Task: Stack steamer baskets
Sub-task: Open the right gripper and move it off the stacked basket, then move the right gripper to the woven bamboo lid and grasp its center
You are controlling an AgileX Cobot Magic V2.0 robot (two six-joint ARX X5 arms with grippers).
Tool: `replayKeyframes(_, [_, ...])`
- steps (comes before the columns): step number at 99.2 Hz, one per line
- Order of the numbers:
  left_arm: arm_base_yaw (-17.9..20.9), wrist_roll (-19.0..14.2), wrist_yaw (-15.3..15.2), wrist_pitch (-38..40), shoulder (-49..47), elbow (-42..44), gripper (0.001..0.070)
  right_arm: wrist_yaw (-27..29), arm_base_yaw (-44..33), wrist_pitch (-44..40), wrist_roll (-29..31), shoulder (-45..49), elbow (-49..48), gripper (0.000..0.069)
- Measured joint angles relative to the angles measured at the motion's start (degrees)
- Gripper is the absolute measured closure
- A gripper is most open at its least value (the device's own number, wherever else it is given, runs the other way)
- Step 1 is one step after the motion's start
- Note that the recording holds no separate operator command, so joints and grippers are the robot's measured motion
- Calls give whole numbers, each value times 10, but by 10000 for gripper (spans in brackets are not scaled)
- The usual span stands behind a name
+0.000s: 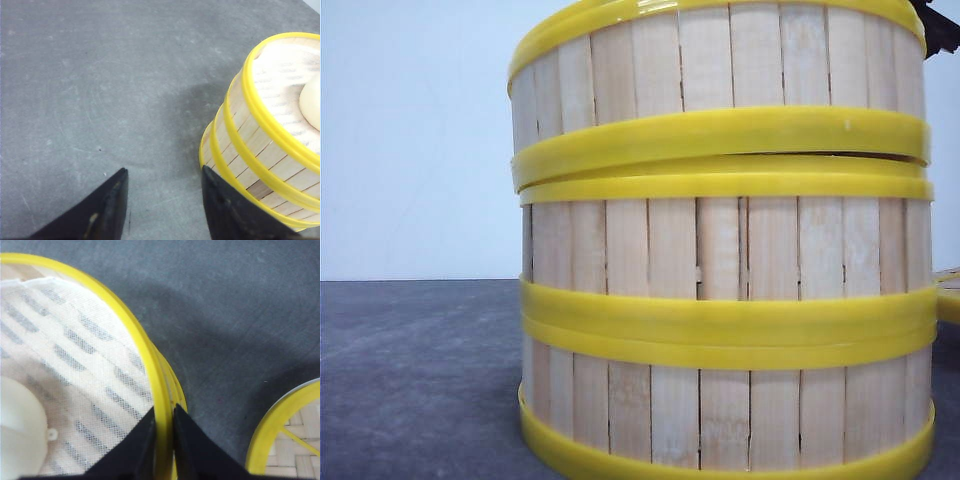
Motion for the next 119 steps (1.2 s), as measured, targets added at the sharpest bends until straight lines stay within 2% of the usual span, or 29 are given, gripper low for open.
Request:
replayKeyframes(17, [0, 0, 0, 0, 0, 0, 436, 0, 0, -7, -2, 0, 0, 650])
replayKeyframes(33, [0, 0, 0, 0, 0, 0, 436, -1, 0, -19, -4, 0, 0, 478])
replayKeyframes(42, [0, 0, 0, 0, 0, 0, 436, -1, 0, -14, -4, -1, 0, 438])
replayKeyframes(58, [0, 0, 0, 0, 0, 0, 436, 5, 0, 10, -2, -32, 0, 426])
replayKeyframes(77, [0, 0, 0, 9, 0, 0, 436, 77, 0, 16, 17, -129, 0, 425])
replayKeyframes(99, [0, 0, 0, 17, 0, 0, 436, 166, -7, -70, 52, -227, 0, 425])
replayKeyframes(119, [0, 0, 0, 18, 0, 0, 436, 179, -61, -125, 69, -235, 0, 425])
